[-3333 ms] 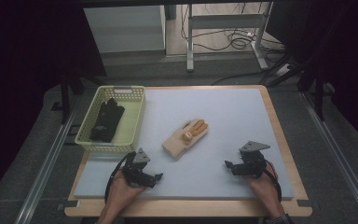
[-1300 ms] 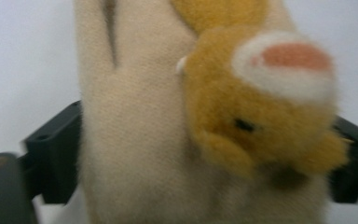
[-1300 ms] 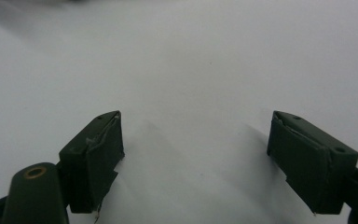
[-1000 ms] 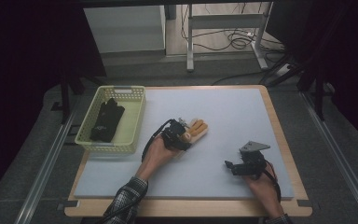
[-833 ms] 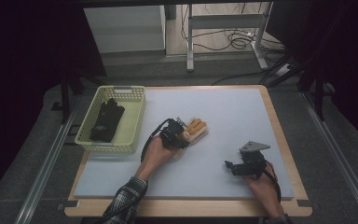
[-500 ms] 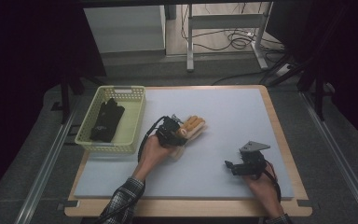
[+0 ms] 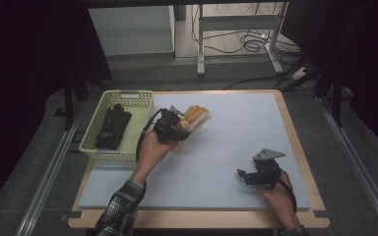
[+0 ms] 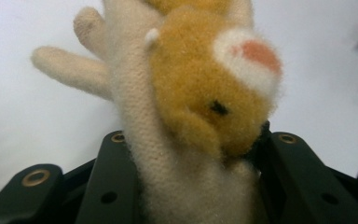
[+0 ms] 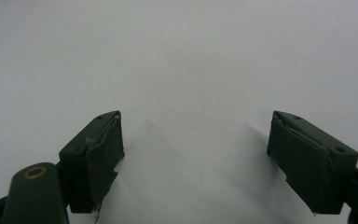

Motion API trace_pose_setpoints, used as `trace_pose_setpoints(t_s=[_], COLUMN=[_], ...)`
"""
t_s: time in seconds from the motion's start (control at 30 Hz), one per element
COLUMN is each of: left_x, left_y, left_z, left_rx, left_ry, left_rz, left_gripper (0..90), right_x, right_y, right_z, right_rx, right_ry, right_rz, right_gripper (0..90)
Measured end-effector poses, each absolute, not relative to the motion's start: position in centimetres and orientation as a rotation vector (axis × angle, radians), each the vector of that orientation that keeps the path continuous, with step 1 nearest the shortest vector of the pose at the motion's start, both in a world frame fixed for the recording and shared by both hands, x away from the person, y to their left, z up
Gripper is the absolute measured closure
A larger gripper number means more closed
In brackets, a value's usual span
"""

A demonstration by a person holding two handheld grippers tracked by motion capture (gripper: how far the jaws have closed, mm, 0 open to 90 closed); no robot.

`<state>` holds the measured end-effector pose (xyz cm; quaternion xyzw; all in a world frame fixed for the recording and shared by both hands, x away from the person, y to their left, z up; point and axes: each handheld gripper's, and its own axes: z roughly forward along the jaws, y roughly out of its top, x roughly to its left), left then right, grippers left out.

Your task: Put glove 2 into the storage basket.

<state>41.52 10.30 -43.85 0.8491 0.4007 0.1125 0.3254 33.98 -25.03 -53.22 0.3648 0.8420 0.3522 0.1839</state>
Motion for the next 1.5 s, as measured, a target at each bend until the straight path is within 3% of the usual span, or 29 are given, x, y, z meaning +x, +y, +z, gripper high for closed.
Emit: trace_pose_setpoints(t_s=[0.5, 0.93, 1.4, 1.5], left_x=[42.3, 43.8, 46.9, 47.9], left_y=[17.8, 24.9, 24.1, 23.5], left_z=[-39.7, -42.1, -48.0, -49.4], left_rx=[2.118, 2.072, 2.186, 2.185], left_ry=[1.273, 1.555, 1.646, 1.668], left_rz=[0.466, 0.533, 0.371, 0.256], left_gripper=[60.6, 60.0, 57.1, 51.4], right_x=[34.0, 34.0, 34.0, 34.0], right_y=[-25.0, -25.0, -25.0, -25.0], right_z=[-53.2, -53.2, -53.2, -53.2], right_rx=[1.029, 1.029, 1.030, 1.030], right_ry=[2.372, 2.373, 2.373, 2.372], right_rz=[0.997, 0.997, 0.998, 0.998], right_gripper=[18.0, 18.0, 17.9, 18.0])
